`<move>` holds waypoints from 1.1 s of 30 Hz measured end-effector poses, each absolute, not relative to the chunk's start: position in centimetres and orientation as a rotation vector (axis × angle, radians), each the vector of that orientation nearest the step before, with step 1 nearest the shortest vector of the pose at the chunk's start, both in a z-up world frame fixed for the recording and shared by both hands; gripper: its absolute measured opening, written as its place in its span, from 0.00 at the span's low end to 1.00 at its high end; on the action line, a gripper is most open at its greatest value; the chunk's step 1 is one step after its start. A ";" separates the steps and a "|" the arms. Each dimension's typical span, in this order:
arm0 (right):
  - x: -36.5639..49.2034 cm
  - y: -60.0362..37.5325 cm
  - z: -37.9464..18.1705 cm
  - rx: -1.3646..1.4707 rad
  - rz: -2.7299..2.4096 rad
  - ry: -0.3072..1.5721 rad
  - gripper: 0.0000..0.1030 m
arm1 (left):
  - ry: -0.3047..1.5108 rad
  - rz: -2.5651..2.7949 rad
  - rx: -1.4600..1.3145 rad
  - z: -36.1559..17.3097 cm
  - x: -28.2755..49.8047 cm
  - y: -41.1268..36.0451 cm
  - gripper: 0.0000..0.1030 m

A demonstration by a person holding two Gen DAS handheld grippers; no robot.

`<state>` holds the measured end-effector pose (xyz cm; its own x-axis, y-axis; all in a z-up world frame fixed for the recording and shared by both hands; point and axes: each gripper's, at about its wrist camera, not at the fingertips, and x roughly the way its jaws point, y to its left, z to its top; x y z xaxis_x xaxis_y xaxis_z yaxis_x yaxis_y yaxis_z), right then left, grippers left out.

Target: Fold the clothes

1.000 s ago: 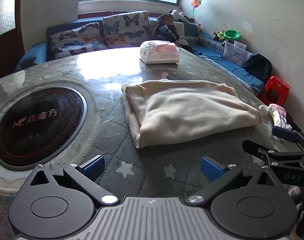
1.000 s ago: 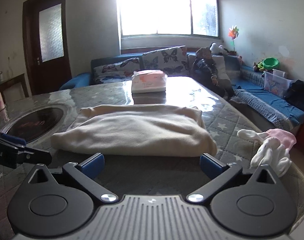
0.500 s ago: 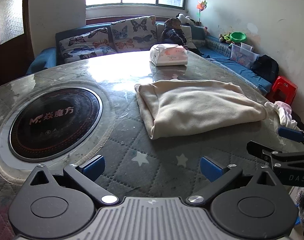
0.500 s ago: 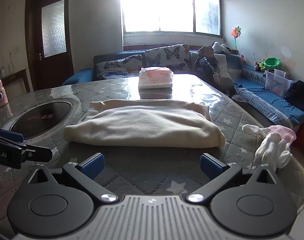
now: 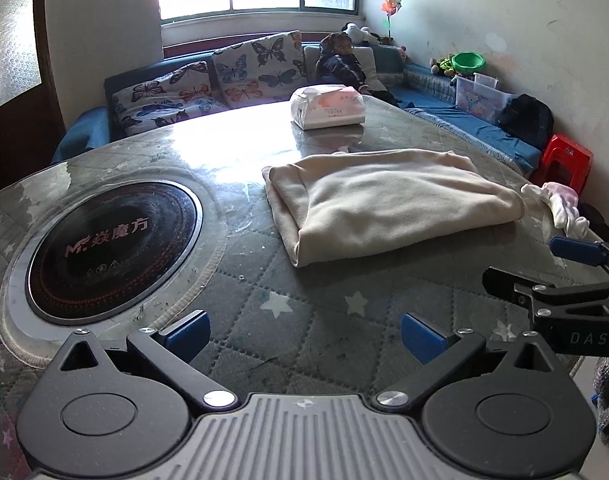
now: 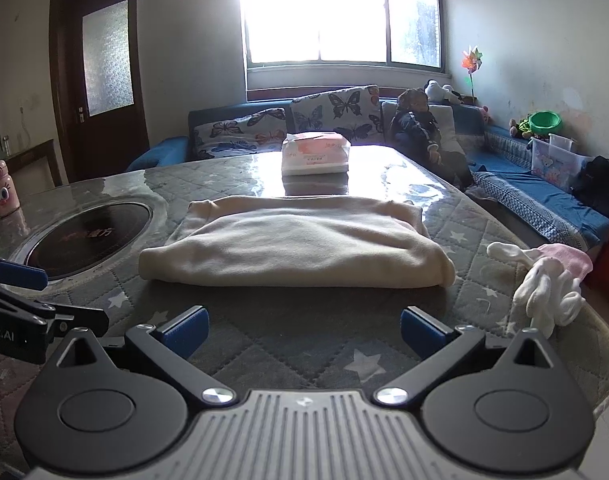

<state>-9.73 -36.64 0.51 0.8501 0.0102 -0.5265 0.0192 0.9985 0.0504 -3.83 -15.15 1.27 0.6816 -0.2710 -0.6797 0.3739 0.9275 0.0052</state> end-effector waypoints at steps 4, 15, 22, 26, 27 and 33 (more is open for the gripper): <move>-9.8 -36.6 0.5 0.055 -0.017 0.566 1.00 | 0.764 -0.367 0.146 0.9 -3.8 -15.1 1.00; -9.9 -36.0 0.4 0.026 -0.040 0.627 1.00 | 0.778 -0.334 0.158 0.5 -4.3 -15.0 1.00; -10.2 -35.8 0.0 0.038 -0.047 0.664 1.00 | 0.793 -0.325 0.160 0.1 -4.7 -15.2 1.00; -10.4 -35.6 0.1 0.050 -0.053 0.676 1.00 | 0.798 -0.326 0.157 0.0 -4.9 -15.3 1.00; -10.5 -35.7 0.1 0.055 -0.056 0.678 1.00 | 0.799 -0.328 0.158 0.0 -4.9 -15.4 1.00; -10.6 -35.9 0.2 0.073 -0.071 0.682 1.00 | 0.798 -0.340 0.150 0.1 -5.0 -15.6 1.00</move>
